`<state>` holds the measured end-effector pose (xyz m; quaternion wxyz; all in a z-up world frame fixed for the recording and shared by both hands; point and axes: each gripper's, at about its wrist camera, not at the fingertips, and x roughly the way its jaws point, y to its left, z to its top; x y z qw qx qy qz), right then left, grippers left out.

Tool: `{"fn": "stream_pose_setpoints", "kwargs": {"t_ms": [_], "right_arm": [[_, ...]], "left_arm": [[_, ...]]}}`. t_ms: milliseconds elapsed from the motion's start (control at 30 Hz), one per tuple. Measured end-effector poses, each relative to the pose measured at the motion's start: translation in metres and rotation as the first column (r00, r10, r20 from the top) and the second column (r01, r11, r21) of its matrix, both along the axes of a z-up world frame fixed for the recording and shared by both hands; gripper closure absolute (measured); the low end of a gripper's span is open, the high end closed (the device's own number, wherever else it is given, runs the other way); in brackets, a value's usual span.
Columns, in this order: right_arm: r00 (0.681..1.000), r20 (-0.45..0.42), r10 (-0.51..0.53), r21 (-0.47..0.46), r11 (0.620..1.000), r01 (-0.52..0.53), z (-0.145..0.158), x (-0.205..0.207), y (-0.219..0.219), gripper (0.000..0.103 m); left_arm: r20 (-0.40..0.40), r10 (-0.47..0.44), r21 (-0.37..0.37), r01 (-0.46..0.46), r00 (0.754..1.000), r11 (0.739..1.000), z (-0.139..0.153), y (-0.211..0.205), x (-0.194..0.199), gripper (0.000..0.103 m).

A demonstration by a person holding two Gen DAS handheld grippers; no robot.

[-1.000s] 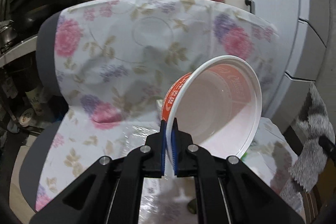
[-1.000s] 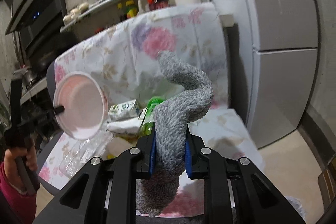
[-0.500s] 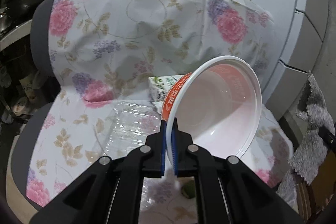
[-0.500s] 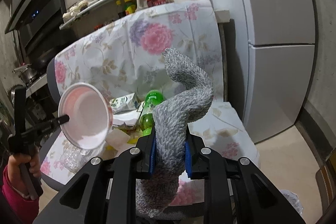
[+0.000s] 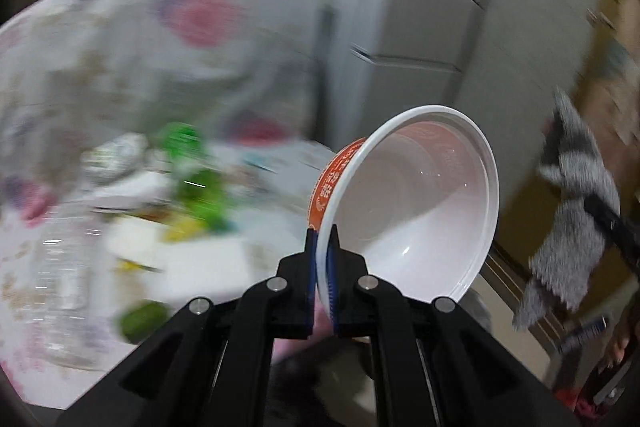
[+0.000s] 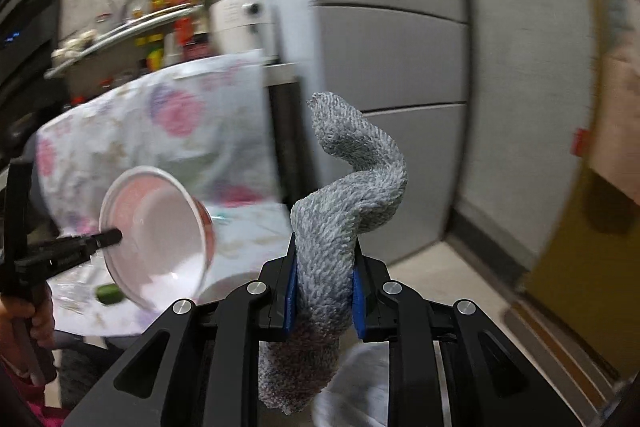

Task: Collect trash
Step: 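Carry the cup and sock to the bin with both grippers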

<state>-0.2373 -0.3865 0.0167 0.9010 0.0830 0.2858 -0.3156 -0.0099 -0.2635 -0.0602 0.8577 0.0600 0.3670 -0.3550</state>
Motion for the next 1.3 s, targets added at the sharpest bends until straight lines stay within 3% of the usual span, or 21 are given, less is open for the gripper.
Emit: {"fn": "stream_pose_setpoints", "kwargs": {"t_ms": [133, 300, 533, 733, 900, 967, 1000, 1033, 1067, 1133, 1200, 1300], "right_arm": [[0.997, -0.019, -0.078, -0.020, 0.997, 0.078, -0.005, -0.041, -0.009, 0.080], [0.993, -0.034, -0.112, -0.025, 0.993, 0.112, -0.025, -0.073, -0.018, 0.080], [0.993, -0.049, -0.104, 0.069, 0.992, 0.107, -0.078, -0.091, -0.030, 0.080], [0.993, -0.061, -0.104, 0.069, 0.992, 0.108, -0.109, -0.093, -0.034, 0.080], [0.989, -0.087, -0.115, 0.112, 0.986, 0.125, -0.133, -0.096, -0.046, 0.080], [0.989, -0.088, -0.116, 0.129, 0.984, 0.127, -0.140, -0.096, -0.051, 0.080], [0.989, -0.094, -0.118, 0.138, 0.982, 0.130, -0.146, -0.094, -0.054, 0.080], [0.987, -0.102, -0.120, 0.150, 0.979, 0.135, -0.150, -0.093, -0.058, 0.080], [0.987, -0.109, -0.120, 0.167, 0.976, 0.137, -0.156, -0.091, -0.062, 0.077], [0.984, -0.135, -0.116, 0.194, 0.971, 0.141, -0.167, -0.086, -0.067, 0.070], [0.982, -0.156, -0.108, 0.206, 0.969, 0.140, -0.176, -0.081, -0.068, 0.056], [0.977, -0.186, -0.101, 0.211, 0.967, 0.140, -0.184, -0.074, -0.068, 0.048]], "left_arm": [[-0.023, -0.124, 0.025, 0.125, 0.992, 0.992, -0.029, -0.050, -0.034, 0.099], [-0.009, -0.198, 0.025, 0.198, 0.980, 0.980, -0.066, -0.086, -0.066, 0.099], [-0.018, -0.255, 0.027, 0.255, 0.967, 0.966, -0.107, -0.101, -0.093, 0.099], [-0.011, -0.256, 0.051, 0.256, 0.967, 0.965, -0.134, -0.120, -0.091, 0.099], [-0.122, -0.331, 0.096, 0.343, 0.936, 0.934, -0.167, -0.151, -0.089, 0.099], [-0.168, -0.352, 0.107, 0.372, 0.921, 0.922, -0.178, -0.163, -0.086, 0.089], [-0.179, -0.356, 0.108, 0.378, 0.917, 0.919, -0.180, -0.166, -0.086, 0.081], [-0.191, -0.358, 0.111, 0.382, 0.914, 0.917, -0.182, -0.170, -0.084, 0.067], [-0.190, -0.353, 0.109, 0.377, 0.916, 0.920, -0.182, -0.171, -0.082, 0.061], [-0.183, -0.354, 0.097, 0.375, 0.917, 0.922, -0.179, -0.171, -0.079, 0.057], [-0.162, -0.349, 0.087, 0.366, 0.923, 0.927, -0.173, -0.166, -0.076, 0.056], [-0.122, -0.328, 0.081, 0.339, 0.937, 0.937, -0.161, -0.154, -0.078, 0.056]]}}
